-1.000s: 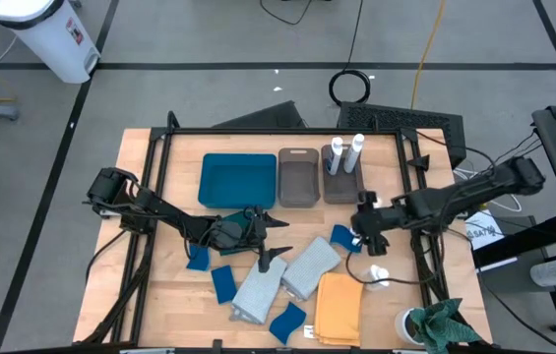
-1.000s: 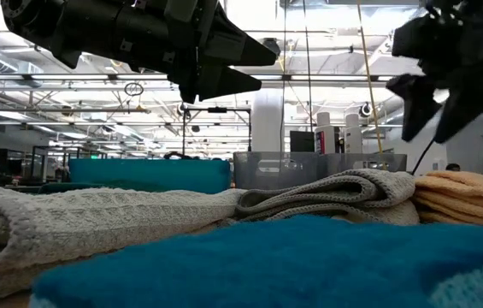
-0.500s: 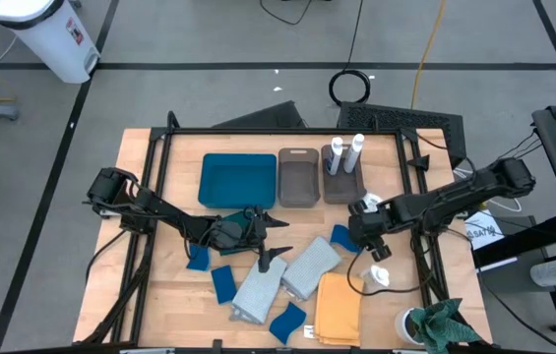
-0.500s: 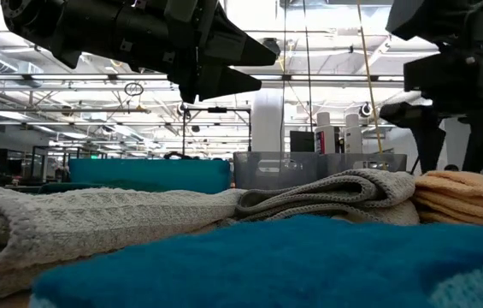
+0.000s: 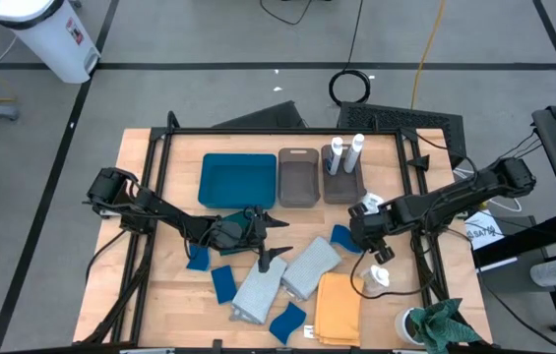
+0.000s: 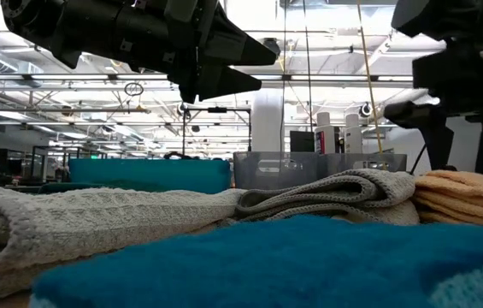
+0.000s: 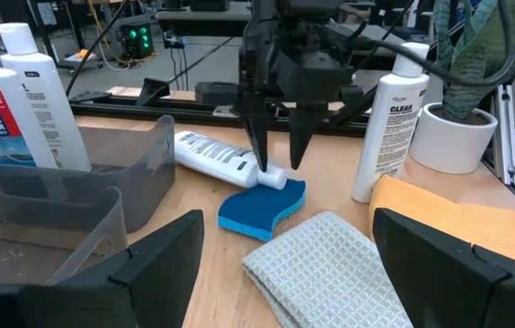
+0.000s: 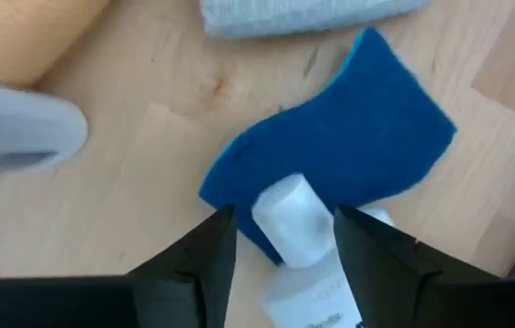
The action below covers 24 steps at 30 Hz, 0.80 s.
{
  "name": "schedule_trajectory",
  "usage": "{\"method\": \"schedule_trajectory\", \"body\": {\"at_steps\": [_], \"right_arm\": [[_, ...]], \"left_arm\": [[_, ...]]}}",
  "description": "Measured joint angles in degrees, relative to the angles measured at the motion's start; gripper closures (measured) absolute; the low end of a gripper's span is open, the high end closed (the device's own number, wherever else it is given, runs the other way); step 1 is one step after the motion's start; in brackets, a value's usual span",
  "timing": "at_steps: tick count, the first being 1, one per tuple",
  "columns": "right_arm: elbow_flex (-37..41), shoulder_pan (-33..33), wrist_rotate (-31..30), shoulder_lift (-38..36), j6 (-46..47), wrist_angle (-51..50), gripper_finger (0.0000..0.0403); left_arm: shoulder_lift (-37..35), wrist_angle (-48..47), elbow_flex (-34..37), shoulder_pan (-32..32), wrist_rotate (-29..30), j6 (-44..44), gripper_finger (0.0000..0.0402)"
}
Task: Pick & Place Kitchen Items
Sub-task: Put the white plastic restorer bottle into the right black bin
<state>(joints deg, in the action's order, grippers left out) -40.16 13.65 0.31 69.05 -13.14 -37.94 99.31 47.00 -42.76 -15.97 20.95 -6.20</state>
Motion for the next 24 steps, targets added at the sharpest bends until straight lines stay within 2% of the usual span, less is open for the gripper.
{"method": "schedule_trajectory", "body": {"at_steps": [4, 8, 19, 24], "right_arm": [[1.7, 0.0, -0.5, 0.5, -2.0, 1.0, 0.0219], [4.3, 0.0, -4.7, 0.5, -2.9, 5.3, 0.0224], [5.6, 0.0, -5.2, 0.4, -5.2, 6.8, 0.0281], [3.0, 0.0, -12.4, 0.4, -5.1, 7.9, 0.0271]], "left_arm": [[0.0, 0.0, 0.0, 0.0, 0.0, 0.0, 0.0078], [0.0, 0.0, 0.0, 0.0, 0.0, 0.0, 0.0078], [0.0, 0.0, 0.0, 0.0, 0.0, 0.0, 0.0078], [0.0, 0.0, 0.0, 0.0, 0.0, 0.0, 0.0078]]}}
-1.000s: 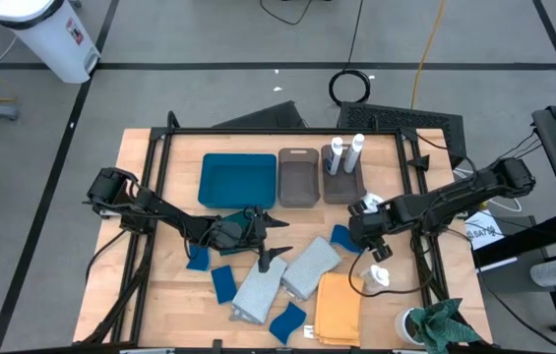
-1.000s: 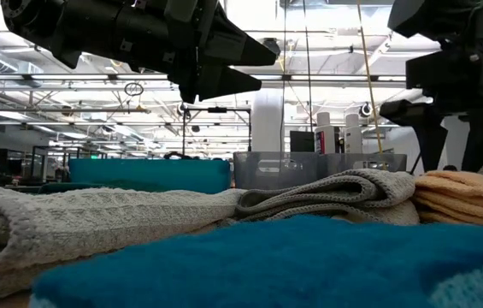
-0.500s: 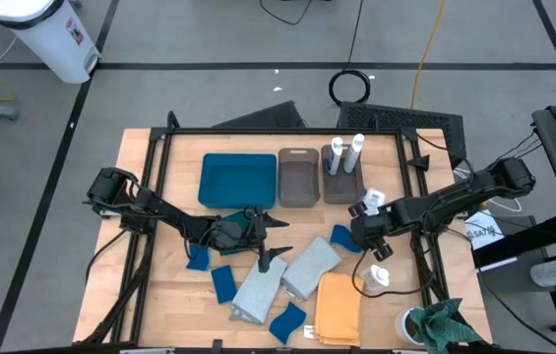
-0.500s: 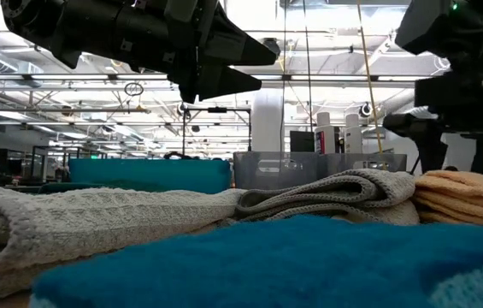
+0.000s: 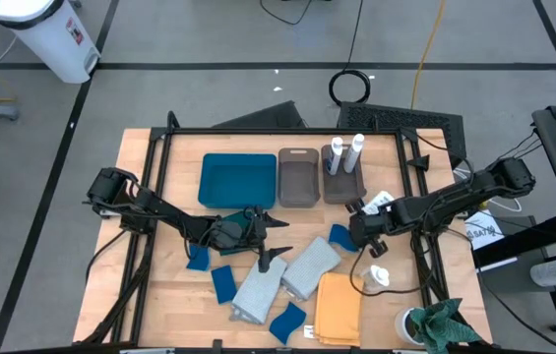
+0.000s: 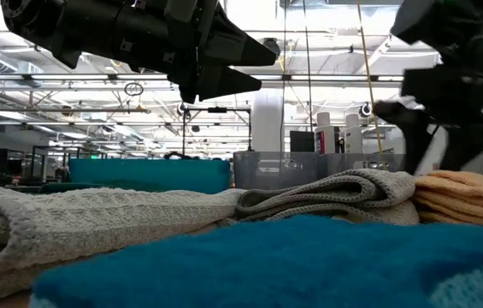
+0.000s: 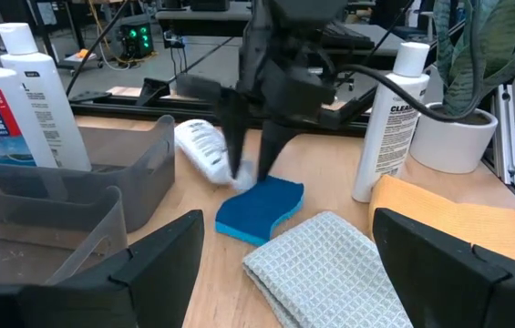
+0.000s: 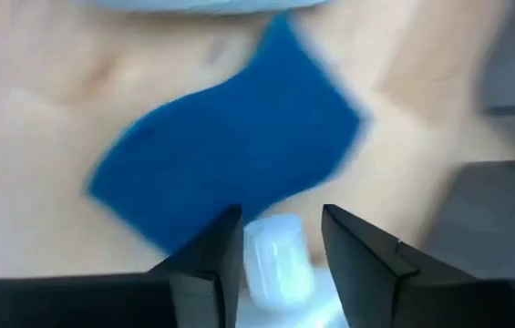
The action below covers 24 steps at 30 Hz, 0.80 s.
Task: Pick & Place Kitchen Items
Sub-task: Put the white plastic restorer bottle into the right black bin
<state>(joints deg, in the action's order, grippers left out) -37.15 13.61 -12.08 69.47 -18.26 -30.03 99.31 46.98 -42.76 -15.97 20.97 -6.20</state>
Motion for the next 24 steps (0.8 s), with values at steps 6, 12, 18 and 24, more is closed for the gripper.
{"method": "schedule_trajectory", "body": {"at_steps": [6, 12, 18, 24], "right_arm": [[-2.9, 0.0, -2.7, 0.0, 0.6, -1.2, 0.0221], [-2.6, -2.1, -1.4, 0.5, 0.8, -3.6, 0.0179], [0.4, -5.5, 0.7, 1.4, -1.2, -0.7, 0.0190], [2.5, -7.3, 3.3, 1.8, -3.9, 0.7, 0.0221]], "left_arm": [[0.0, 0.0, 0.0, 0.0, 0.0, 0.0, 0.0078], [0.0, 0.0, 0.0, 0.0, 0.0, 0.0, 0.0078], [0.0, 0.0, 0.0, 0.0, 0.0, 0.0, 0.0078], [0.0, 0.0, 0.0, 0.0, 0.0, 0.0, 0.0078]]}}
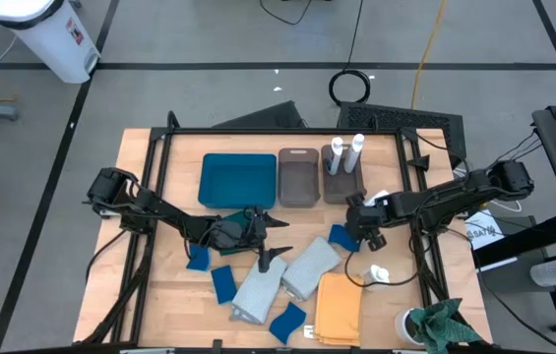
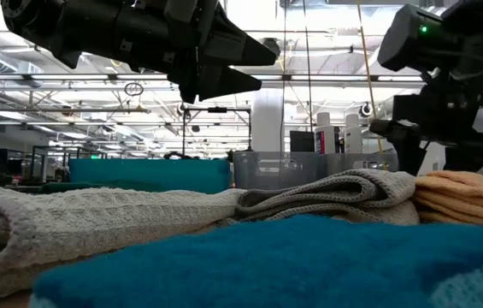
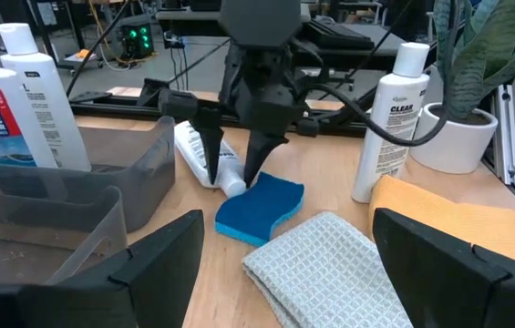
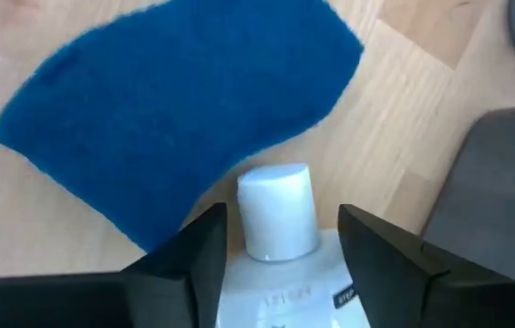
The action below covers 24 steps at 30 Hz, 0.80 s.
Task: Pick & Place Kitchen Items
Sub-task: Put the white plastic restorer bottle into the right black bin
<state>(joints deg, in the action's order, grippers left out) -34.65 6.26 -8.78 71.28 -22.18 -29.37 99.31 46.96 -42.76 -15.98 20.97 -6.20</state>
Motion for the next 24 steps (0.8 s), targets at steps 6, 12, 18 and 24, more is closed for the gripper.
{"method": "schedule_trajectory", "body": {"at_steps": [6, 12, 18, 24], "right_arm": [[1.5, -0.4, -0.3, 0.0, 0.0, 0.3, 0.0275], [1.5, -0.3, -0.5, 0.0, 1.8, 0.5, 0.0326], [-0.5, 0.2, -4.1, -1.0, 5.2, -0.1, 0.0326], [-7.9, 1.5, -6.2, -4.0, 9.5, 1.2, 0.0326]], "left_arm": [[0.0, 0.0, 0.0, 0.0, 0.0, 0.0, 0.0078], [0.0, 0.0, 0.0, 0.0, 0.0, 0.0, 0.0078], [0.0, 0.0, 0.0, 0.0, 0.0, 0.0, 0.0078], [0.0, 0.0, 0.0, 0.0, 0.0, 0.0, 0.0078]]}}
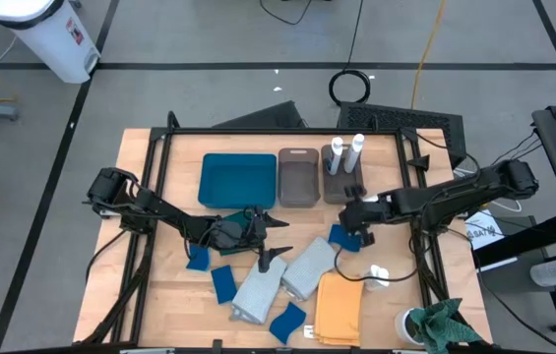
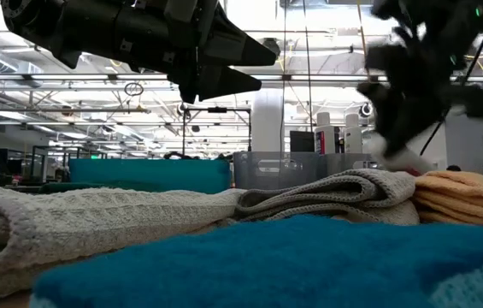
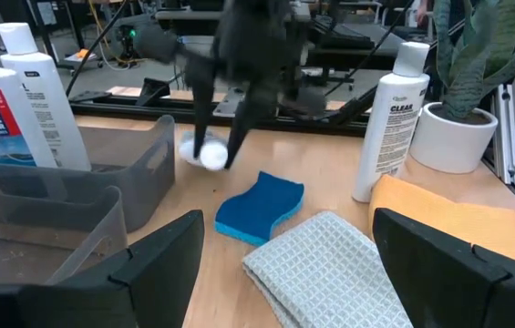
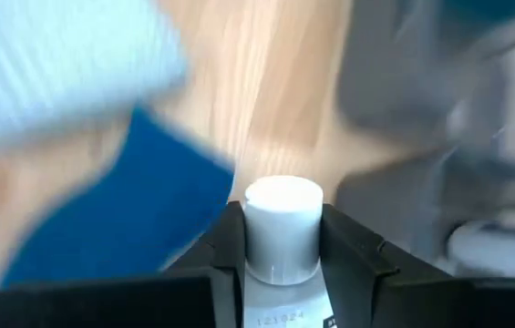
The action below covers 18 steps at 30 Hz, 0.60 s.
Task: Pick & Place Kitchen Items
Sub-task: Put the white plastic restorer bottle into the right black bin
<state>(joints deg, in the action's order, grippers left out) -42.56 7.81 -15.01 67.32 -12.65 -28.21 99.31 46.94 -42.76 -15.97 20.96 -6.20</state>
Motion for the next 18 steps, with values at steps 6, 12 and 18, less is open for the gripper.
{"method": "schedule_trajectory", "body": {"at_steps": [6, 12, 18], "right_arm": [[-3.7, 1.9, 0.1, -4.6, 6.2, 8.8, 0.0326], [-3.7, 4.9, 0.2, -6.7, 7.1, 22.8, 0.0326], [-3.6, 8.2, 8.4, -4.7, 7.0, 35.0, 0.0326]], "left_arm": [[0.0, 1.2, 0.0, 0.0, 0.0, -0.3, 0.0078], [0.0, 5.0, 0.0, 0.2, 0.0, 0.1, 0.0078], [0.0, 5.4, 0.0, 1.6, -0.6, -1.2, 0.0078]]}}
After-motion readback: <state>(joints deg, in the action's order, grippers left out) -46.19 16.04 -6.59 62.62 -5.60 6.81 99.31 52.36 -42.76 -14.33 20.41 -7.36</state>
